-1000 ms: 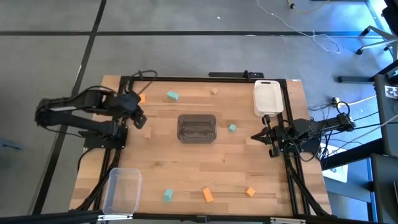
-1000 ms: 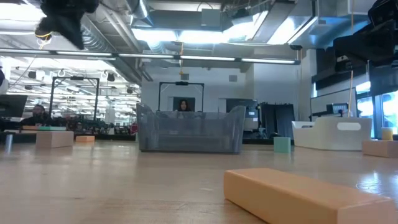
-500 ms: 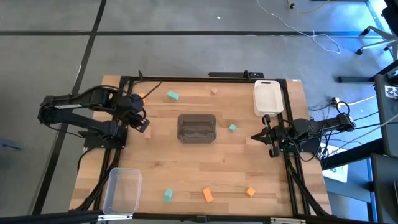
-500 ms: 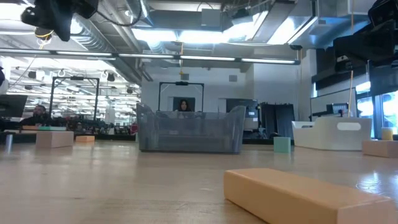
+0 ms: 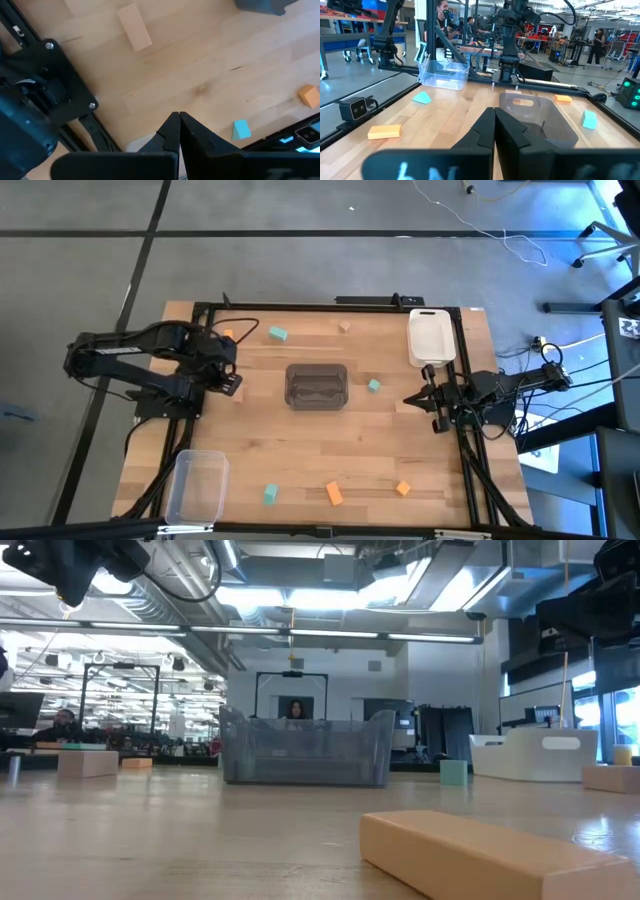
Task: Sort & place blocks by color
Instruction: Put the left brown block into the black bin
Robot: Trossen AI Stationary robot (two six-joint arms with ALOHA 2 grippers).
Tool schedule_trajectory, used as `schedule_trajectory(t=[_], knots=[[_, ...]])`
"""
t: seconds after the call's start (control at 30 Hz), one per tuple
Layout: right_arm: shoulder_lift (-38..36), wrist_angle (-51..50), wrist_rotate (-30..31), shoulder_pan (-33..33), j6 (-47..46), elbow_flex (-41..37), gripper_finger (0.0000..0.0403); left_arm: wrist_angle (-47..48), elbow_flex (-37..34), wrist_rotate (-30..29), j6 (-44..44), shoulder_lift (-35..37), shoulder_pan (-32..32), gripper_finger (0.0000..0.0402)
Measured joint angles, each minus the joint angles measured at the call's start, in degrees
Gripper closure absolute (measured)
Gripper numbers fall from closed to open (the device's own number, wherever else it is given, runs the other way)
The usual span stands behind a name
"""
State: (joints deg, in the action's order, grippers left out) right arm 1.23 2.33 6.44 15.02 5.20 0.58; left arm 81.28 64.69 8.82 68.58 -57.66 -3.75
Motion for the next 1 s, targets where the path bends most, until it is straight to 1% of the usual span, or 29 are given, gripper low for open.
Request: schedule_trajectory(t=[0.17,0.43,0.87,1.0], knots=[[0.0,0.0,0.0,0.0,-0.2,0.0,0.0393,0.1,0.0,-0.5,1.8,-0.4,0.0,0.0401],[0.0,0.0,0.0,0.0,-0.2,0.0,0.0393,0.1,0.0,-3.8,4.9,-0.5,0.0,0.0401],[0.0,0.0,0.0,0.0,-0.2,0.0,0.0393,0.1,0.0,-3.9,12.3,-0.4,0.0,0.0401],[0.0,0.0,0.0,0.0,-0.2,0.0,0.0393,0.0,0.0,-5.6,12.8,-0.4,0.0,0.0401]])
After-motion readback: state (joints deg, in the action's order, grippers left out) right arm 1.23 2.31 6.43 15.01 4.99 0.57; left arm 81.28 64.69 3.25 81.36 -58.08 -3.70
